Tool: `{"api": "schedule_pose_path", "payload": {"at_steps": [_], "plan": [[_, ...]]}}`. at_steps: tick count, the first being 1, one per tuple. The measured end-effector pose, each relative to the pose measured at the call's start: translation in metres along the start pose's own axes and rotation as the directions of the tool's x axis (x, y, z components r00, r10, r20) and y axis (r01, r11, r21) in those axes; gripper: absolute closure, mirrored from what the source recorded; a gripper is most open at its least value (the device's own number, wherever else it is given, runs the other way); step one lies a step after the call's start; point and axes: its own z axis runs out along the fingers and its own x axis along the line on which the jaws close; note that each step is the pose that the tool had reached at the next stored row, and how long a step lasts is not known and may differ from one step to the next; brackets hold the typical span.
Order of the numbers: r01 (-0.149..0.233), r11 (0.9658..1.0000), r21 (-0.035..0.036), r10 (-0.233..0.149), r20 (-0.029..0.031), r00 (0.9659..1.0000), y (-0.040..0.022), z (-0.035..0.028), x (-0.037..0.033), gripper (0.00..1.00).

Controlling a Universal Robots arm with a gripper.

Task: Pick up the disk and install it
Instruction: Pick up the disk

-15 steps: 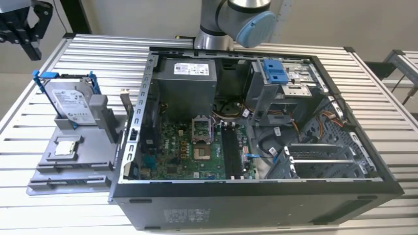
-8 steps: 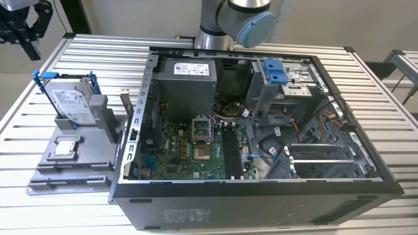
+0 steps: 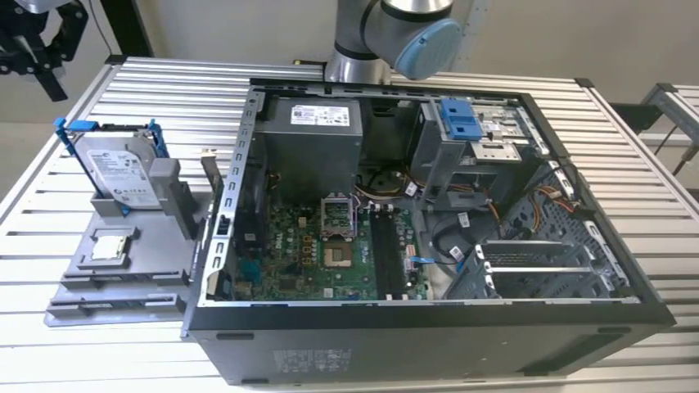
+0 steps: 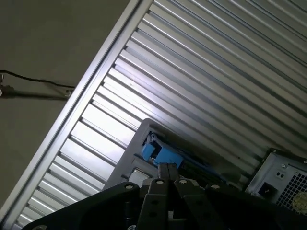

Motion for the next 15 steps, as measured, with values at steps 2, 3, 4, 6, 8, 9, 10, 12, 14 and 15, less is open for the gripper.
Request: {"api": "schedule_pose_path", "payload": {"at_steps": [2, 3, 4, 6, 8, 9, 10, 12, 14, 15], "plan": [[0.034, 0.9994, -0.0006, -0.034, -0.0016, 0.9994, 0.0, 0.0, 0.0, 1.0], [0.051, 0.9987, -0.001, -0.051, -0.0024, 0.9987, 0.0, 0.0, 0.0, 1.0], [0.068, 0.9977, -0.0014, -0.068, -0.0032, 0.9977, 0.0, 0.0, 0.0, 1.0], [0.101, 0.9949, -0.0021, -0.101, -0.0048, 0.9949, 0.0, 0.0, 0.0, 1.0], [0.136, 0.9907, -0.003, -0.136, -0.0065, 0.9906, 0.0, 0.0, 0.0, 1.0], [0.152, 0.9884, -0.0034, -0.152, -0.0072, 0.9883, 0.0, 0.0, 0.0, 1.0], [0.169, 0.9856, -0.0039, -0.169, -0.008, 0.9856, 0.0, 0.0, 0.0, 1.0], [0.204, 0.9789, -0.0048, -0.204, -0.0096, 0.9789, 0.0, 0.0, 0.0, 1.0], [0.239, 0.971, -0.0059, -0.239, -0.0111, 0.9709, 0.0, 0.0, 0.0, 1.0], [0.257, 0.9665, -0.0064, -0.257, -0.012, 0.9664, 0.0, 0.0, 0.0, 1.0]]}}
